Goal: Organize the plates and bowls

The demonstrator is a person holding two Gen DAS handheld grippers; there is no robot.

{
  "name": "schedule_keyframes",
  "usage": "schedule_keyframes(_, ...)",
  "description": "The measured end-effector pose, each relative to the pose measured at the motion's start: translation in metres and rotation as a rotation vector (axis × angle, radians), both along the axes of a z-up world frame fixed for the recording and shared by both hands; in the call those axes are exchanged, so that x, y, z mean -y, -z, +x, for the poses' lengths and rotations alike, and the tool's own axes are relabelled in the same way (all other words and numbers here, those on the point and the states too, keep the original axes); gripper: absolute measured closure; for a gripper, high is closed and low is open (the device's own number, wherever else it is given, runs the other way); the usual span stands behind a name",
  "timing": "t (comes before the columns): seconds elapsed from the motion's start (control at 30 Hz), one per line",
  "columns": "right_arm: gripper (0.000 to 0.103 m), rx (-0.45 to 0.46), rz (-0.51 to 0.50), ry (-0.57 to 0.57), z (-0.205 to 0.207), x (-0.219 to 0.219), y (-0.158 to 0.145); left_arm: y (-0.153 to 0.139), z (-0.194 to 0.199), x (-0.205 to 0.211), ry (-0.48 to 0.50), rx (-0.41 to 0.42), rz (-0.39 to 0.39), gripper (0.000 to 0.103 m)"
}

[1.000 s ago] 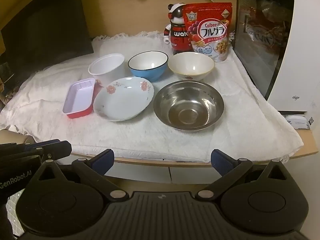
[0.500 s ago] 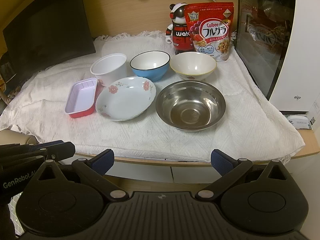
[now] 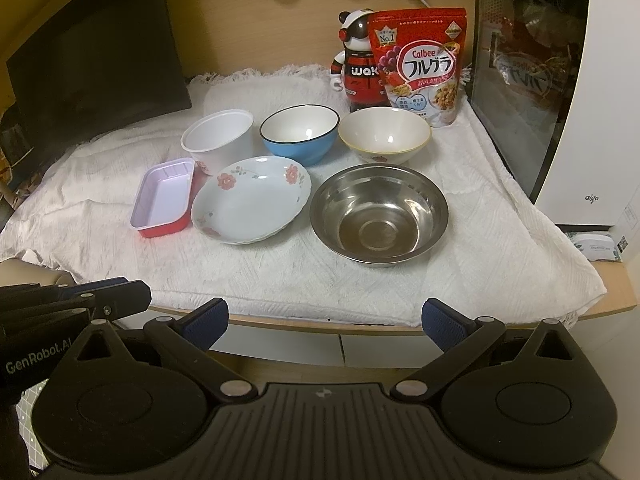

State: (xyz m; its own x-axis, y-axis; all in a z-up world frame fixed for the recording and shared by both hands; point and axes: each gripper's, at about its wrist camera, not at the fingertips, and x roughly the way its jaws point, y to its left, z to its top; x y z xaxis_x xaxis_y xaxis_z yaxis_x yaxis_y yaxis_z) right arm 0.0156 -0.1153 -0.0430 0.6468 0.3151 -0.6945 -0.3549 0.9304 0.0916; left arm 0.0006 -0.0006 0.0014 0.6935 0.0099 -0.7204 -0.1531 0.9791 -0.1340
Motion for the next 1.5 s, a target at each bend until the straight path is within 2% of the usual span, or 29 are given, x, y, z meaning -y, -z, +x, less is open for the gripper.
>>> schedule_keyframes(1.07, 0.0, -0.002, -0.009, -0.008, 0.0, -0.005, 0.0, 0.0, 0.002, -0.013, -0.017, -0.019, -0.024, 0.087)
schedule_keyframes(1.5, 0.0, -0.007, -0.034, -0.015, 0.009, -0.022, 0.0, 0.007, 0.016, -0.032, -0.039, -0.031, -0.065, 0.087)
